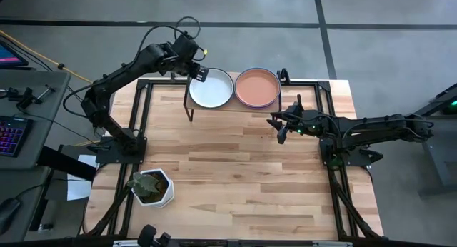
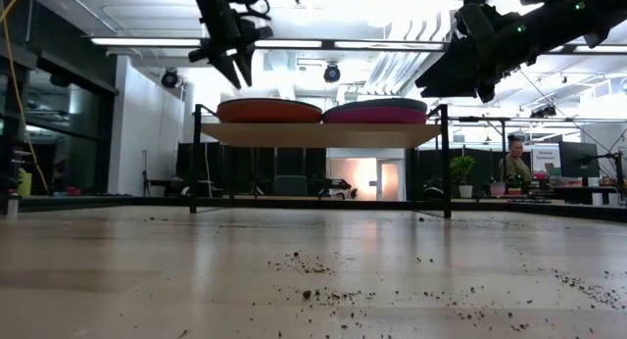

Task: Place and stack plates onto a shelf
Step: Return to Home Position

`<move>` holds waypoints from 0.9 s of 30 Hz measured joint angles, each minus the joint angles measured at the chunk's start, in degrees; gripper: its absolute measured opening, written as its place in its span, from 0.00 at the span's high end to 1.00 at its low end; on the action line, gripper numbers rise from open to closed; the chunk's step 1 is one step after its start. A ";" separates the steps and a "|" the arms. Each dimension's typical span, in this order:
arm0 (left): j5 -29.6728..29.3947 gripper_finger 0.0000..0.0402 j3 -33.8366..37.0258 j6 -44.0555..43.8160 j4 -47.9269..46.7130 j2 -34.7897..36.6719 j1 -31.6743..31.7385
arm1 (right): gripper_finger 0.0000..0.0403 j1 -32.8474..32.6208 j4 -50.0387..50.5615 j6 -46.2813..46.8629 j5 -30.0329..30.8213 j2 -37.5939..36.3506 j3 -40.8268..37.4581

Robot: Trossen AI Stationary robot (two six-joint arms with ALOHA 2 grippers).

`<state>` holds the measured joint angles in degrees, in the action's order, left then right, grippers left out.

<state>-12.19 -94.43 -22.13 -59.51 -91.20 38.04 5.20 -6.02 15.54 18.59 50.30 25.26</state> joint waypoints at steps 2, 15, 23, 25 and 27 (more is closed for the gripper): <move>-0.35 0.70 -0.04 3.13 2.03 0.61 -0.80 | 0.61 -0.01 -0.64 -0.25 0.07 0.00 0.00; 2.94 0.70 25.67 25.24 51.01 12.25 -19.14 | 0.61 -0.01 -2.41 -0.41 -1.15 -0.02 -0.02; 16.98 0.70 49.94 22.66 75.89 24.19 -25.34 | 0.61 -0.01 -3.81 -0.89 -2.25 -0.02 -0.02; 17.43 0.70 54.40 22.63 81.25 26.37 -27.43 | 0.61 -0.01 -4.99 -1.09 -2.25 -0.02 -0.02; 17.09 0.70 58.11 23.60 86.57 28.08 -29.30 | 0.61 -0.01 -5.83 -1.05 -2.25 -0.02 -0.02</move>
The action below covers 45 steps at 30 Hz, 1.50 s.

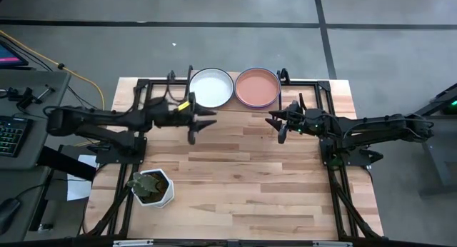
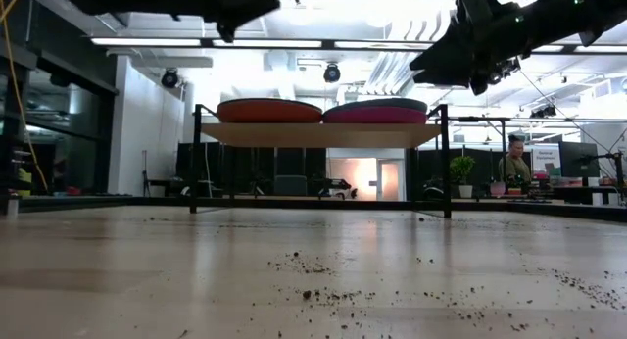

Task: Place and stack plates onto a shelf
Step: Return to Home Position

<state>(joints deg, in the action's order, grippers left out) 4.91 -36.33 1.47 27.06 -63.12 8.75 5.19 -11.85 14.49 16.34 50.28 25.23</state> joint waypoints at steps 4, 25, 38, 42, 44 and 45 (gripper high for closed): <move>-0.50 0.70 4.75 0.29 5.16 2.87 -2.90 | 0.61 -0.03 -0.12 0.59 -0.11 0.00 0.00; -0.72 0.70 8.62 0.13 -1.99 8.88 -6.04 | 0.61 -0.07 -0.05 -0.43 -0.26 0.00 0.00; -1.46 0.70 8.62 2.93 -0.10 8.88 -15.78 | 0.61 -0.07 -0.05 -0.45 -0.25 0.00 0.00; -5.52 0.70 8.62 4.94 -0.19 8.88 -18.16 | 0.61 -0.11 -0.05 -0.01 -0.26 0.00 0.00; -6.99 0.70 8.71 7.09 -0.11 8.88 -19.00 | 0.61 -0.11 -0.05 0.01 -0.26 0.00 0.00; -7.89 0.70 9.10 8.30 0.57 8.88 -19.24 | 0.61 -0.11 -0.05 -0.01 -0.26 0.00 0.00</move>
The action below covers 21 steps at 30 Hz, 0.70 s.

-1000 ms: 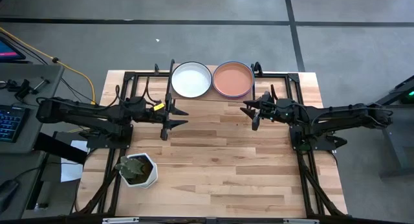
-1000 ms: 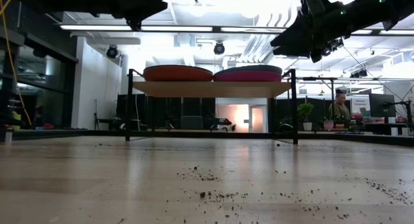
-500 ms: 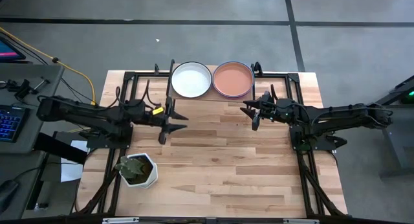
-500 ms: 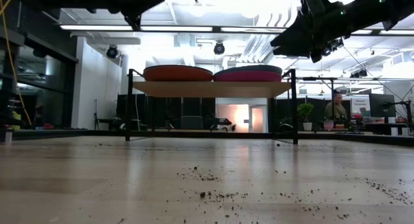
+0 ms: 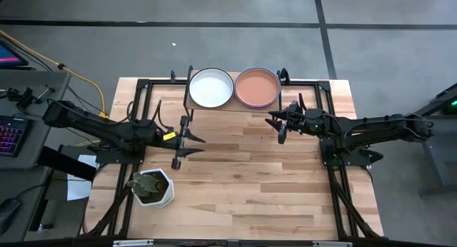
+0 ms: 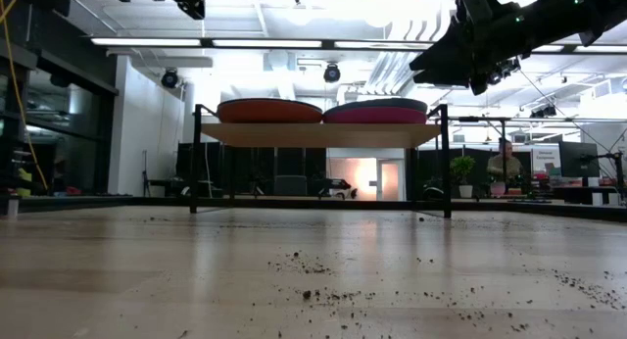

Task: Place and stack plates onto a shelf
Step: Return to Home Position

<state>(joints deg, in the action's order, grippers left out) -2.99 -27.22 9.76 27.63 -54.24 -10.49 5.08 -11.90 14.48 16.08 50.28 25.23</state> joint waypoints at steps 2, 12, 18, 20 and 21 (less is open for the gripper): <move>-2.22 0.70 0.61 1.35 1.15 0.10 -0.07 | 0.61 0.00 0.00 0.01 0.00 0.02 0.00; -2.94 0.70 0.57 3.15 -4.93 11.71 7.31 | 0.61 -0.02 0.30 0.01 0.00 0.02 0.00; 6.10 0.70 0.57 -1.75 -17.68 20.97 12.47 | 0.61 0.00 0.52 0.02 0.00 0.02 0.00; 7.94 0.70 0.57 -3.13 -20.29 22.92 13.38 | 0.61 -0.02 0.52 0.02 0.00 0.02 0.00; 8.27 0.70 0.57 -3.53 -21.37 23.60 13.63 | 0.61 -0.02 0.52 0.02 0.00 0.02 0.00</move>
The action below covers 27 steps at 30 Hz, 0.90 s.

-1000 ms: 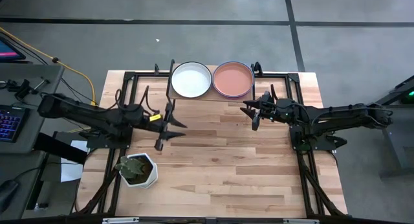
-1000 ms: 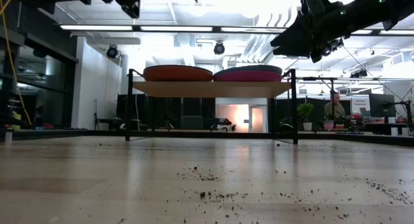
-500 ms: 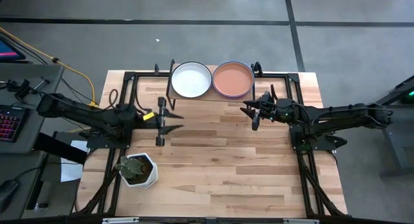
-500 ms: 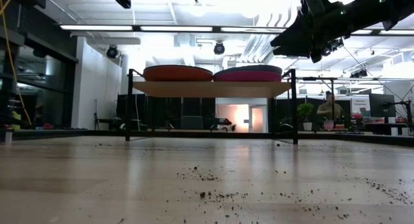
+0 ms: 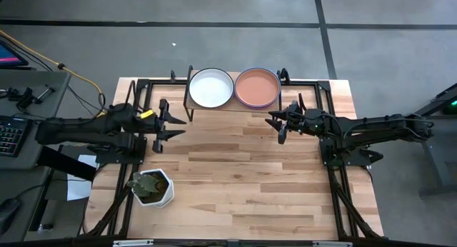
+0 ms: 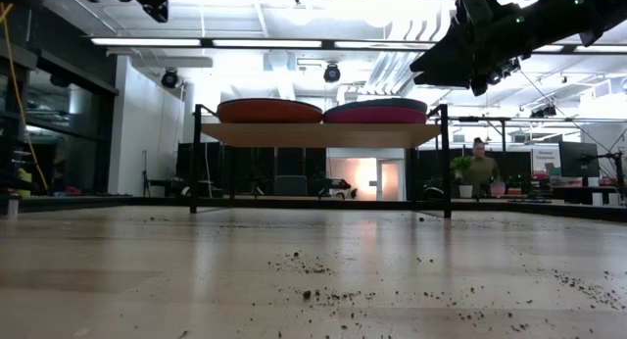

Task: Place and stack plates onto a shelf
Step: Return to Home Position

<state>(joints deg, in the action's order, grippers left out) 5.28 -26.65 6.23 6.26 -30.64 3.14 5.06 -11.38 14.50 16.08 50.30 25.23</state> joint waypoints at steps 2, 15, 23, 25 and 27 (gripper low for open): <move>0.04 0.70 0.00 -0.12 -1.12 0.81 0.10 | 0.61 0.00 0.00 0.00 0.00 0.00 0.00; -0.16 0.70 3.52 1.29 1.97 1.10 0.11 | 0.61 0.00 1.42 0.08 0.00 0.00 0.02; -4.06 0.70 7.34 1.52 1.88 5.62 2.51 | 0.61 0.02 1.75 0.62 -0.01 0.00 0.02; -4.04 0.70 7.34 1.51 0.16 8.25 3.33 | 0.61 0.02 1.70 0.57 0.00 0.00 0.02; -4.04 0.70 7.32 1.46 -1.33 11.12 4.05 | 0.61 0.00 1.73 0.50 0.00 0.00 0.02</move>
<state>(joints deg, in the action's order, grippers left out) 1.24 -19.33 7.69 4.93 -19.52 7.18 5.07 -9.65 15.00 16.08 50.30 25.26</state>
